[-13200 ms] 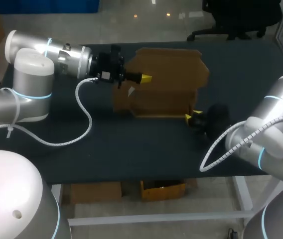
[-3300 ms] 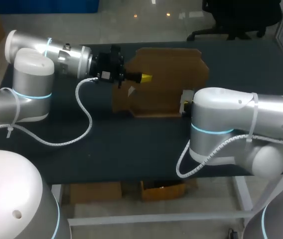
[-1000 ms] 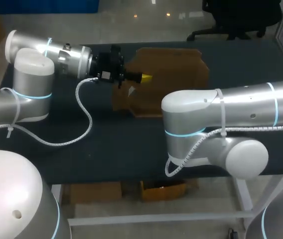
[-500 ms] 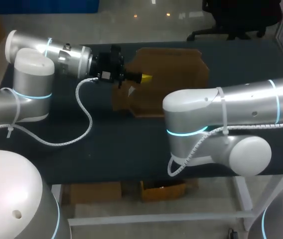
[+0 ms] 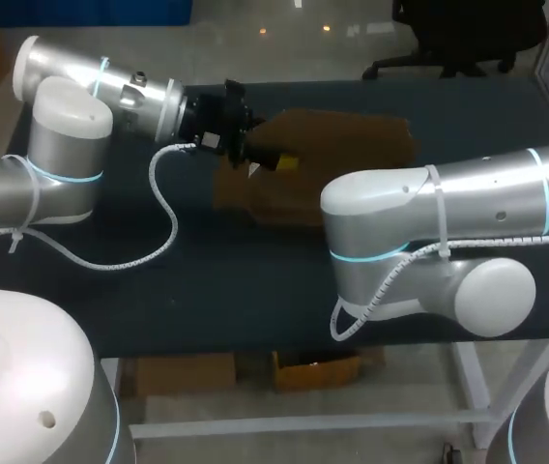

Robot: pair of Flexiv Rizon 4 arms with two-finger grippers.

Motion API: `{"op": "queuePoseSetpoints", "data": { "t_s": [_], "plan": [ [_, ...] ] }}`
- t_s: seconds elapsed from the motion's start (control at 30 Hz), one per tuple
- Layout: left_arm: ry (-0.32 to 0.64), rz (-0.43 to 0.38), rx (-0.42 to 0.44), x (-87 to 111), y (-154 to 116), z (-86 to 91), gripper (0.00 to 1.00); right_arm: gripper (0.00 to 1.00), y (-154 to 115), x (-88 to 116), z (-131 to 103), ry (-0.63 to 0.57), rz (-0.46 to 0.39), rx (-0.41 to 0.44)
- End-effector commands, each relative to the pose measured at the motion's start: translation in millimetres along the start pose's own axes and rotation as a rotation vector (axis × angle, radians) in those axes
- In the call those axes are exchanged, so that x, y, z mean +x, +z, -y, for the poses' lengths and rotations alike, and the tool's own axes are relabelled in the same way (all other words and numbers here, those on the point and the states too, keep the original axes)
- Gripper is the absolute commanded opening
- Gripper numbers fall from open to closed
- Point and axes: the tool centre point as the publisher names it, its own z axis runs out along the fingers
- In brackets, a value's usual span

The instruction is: Assemble the packaging by folding the flat box into shape, placing the metal phone stand inside, and closing the box properly

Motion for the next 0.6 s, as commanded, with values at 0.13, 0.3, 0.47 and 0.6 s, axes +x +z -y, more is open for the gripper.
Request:
{"op": "queuePoseSetpoints", "data": {
  "t_s": [0.13,0.3,0.47,0.6],
  "plan": [
    [0.037,0.020,-0.050,8.3,-17,11.7,1.00,0.00,-5,-5,-5,-0.012,-0.051,0.055],
    [0.069,0.020,-0.092,15.0,-27,14.1,1.00,0.00,-6,-9,-5,-0.008,-0.088,0.080],
    [0.094,0.034,-0.104,21.4,-39,15.7,1.00,0.00,-8,-13,-6,0.021,-0.171,0.081],
    [0.124,0.047,-0.119,26.7,-49,17.4,1.00,0.00,-10,-14,-9,0.022,-0.239,0.103]
  ]
}}
